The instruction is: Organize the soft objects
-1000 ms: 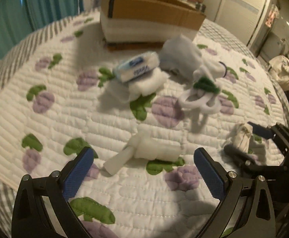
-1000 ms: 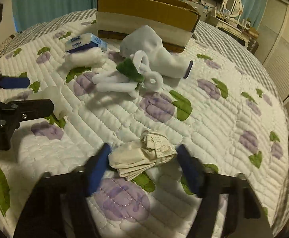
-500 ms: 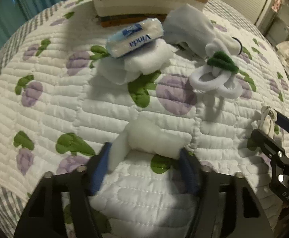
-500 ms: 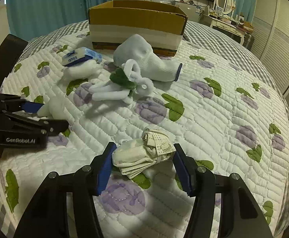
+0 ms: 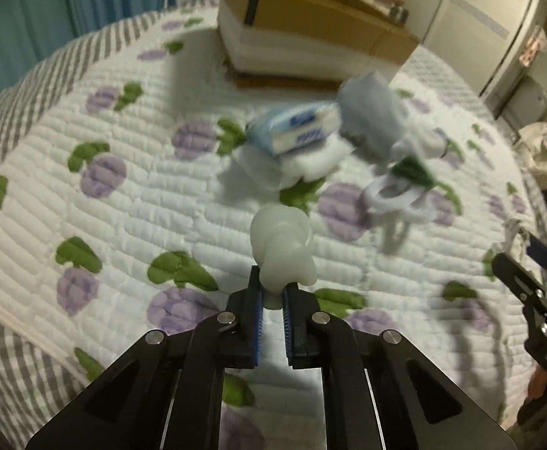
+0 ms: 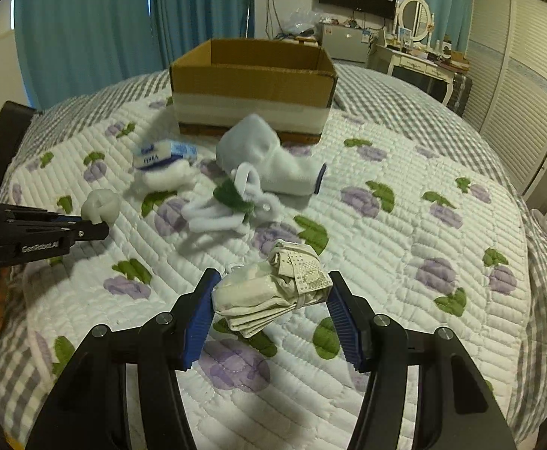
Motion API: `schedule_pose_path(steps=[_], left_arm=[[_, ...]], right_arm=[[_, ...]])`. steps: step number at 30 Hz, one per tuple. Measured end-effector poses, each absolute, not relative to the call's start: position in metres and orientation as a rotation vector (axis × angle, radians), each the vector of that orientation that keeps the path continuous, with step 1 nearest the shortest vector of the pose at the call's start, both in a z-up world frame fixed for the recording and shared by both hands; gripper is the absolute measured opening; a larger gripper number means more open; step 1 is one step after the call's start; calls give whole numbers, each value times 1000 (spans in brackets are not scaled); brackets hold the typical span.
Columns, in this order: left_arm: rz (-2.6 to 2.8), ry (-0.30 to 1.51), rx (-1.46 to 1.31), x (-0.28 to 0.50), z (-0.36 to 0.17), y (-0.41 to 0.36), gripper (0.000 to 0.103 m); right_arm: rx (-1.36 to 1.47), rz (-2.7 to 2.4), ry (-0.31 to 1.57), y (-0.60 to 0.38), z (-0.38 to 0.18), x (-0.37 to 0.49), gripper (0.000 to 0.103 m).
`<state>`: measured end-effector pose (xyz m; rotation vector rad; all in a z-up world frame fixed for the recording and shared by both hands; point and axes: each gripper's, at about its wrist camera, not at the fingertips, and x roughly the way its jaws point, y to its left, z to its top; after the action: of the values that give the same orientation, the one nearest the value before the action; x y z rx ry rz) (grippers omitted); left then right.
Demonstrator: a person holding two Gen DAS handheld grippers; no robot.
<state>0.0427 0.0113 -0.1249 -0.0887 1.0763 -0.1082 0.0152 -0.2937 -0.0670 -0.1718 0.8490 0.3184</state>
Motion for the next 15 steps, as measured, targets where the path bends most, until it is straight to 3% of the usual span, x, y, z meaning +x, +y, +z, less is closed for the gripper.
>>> schedule_pose_path(steps=[15], left_arm=[[-179, 814, 27, 50, -17, -18, 8]], right_arm=[[-139, 390, 676, -288, 9, 31, 58]])
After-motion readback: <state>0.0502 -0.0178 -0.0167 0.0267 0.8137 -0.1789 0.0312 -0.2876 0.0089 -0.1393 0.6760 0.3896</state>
